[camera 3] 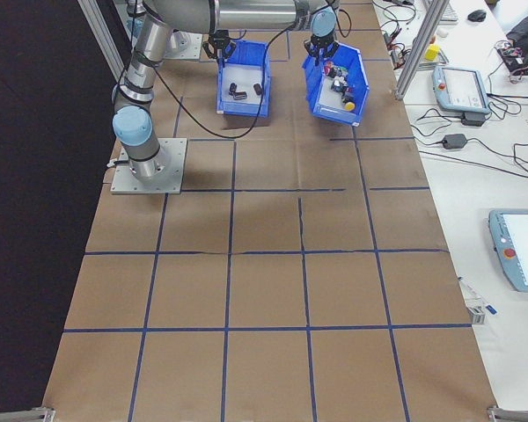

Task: Place battery box in front

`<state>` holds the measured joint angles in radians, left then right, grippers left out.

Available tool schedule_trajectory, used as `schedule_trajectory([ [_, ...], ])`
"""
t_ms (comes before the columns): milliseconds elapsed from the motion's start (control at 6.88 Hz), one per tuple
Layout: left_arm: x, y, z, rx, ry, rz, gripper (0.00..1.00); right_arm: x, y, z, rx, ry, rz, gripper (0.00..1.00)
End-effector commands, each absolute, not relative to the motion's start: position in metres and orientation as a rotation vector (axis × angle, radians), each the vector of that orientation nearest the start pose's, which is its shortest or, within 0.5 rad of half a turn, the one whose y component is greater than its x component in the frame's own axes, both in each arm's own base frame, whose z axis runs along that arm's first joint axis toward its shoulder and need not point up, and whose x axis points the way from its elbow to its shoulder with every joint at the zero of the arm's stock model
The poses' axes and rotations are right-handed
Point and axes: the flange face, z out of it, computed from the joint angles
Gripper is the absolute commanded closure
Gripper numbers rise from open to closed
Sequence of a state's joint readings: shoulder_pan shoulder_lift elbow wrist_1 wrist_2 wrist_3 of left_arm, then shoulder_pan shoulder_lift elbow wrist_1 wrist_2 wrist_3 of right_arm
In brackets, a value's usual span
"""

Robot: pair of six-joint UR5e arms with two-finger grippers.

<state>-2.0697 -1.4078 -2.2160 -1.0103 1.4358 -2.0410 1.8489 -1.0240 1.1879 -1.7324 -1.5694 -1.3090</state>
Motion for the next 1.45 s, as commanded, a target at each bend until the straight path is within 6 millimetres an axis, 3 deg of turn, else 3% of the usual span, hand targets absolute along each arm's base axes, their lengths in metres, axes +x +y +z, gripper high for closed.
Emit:
schedule_trajectory([
  [0,-0.281,-0.297,0.34,-2.232,2.365,0.113,1.0,0.229,-0.661,0.386,-2.274,2.187,0.084,0.96],
  [145,-0.279,-0.306,0.348,-2.224,2.398,0.092,1.0,0.174,-0.666,0.393,-2.305,2.171,0.128,0.96],
  [291,-0.278,-0.327,0.358,-2.241,2.39,0.037,1.0,0.127,-0.657,0.395,-2.308,2.143,0.146,0.96],
  [436,-0.277,-0.351,0.373,-2.211,2.438,-0.017,1.0,0.086,-0.638,0.4,-2.321,2.126,0.141,0.96],
  [726,-0.279,-0.418,0.376,-2.212,2.464,-0.045,1.0,0.029,-0.585,0.41,-2.28,2.14,0.142,0.96],
  [1017,-0.311,-0.515,0.381,-2.232,2.497,-0.06,1.0,0.02,-0.525,0.399,-2.285,2.166,0.119,0.96],
  [1308,-0.343,-0.587,0.351,-2.269,2.558,-0.005,1.0,0.012,-0.477,0.384,-2.33,2.277,0.02,0.95],
])
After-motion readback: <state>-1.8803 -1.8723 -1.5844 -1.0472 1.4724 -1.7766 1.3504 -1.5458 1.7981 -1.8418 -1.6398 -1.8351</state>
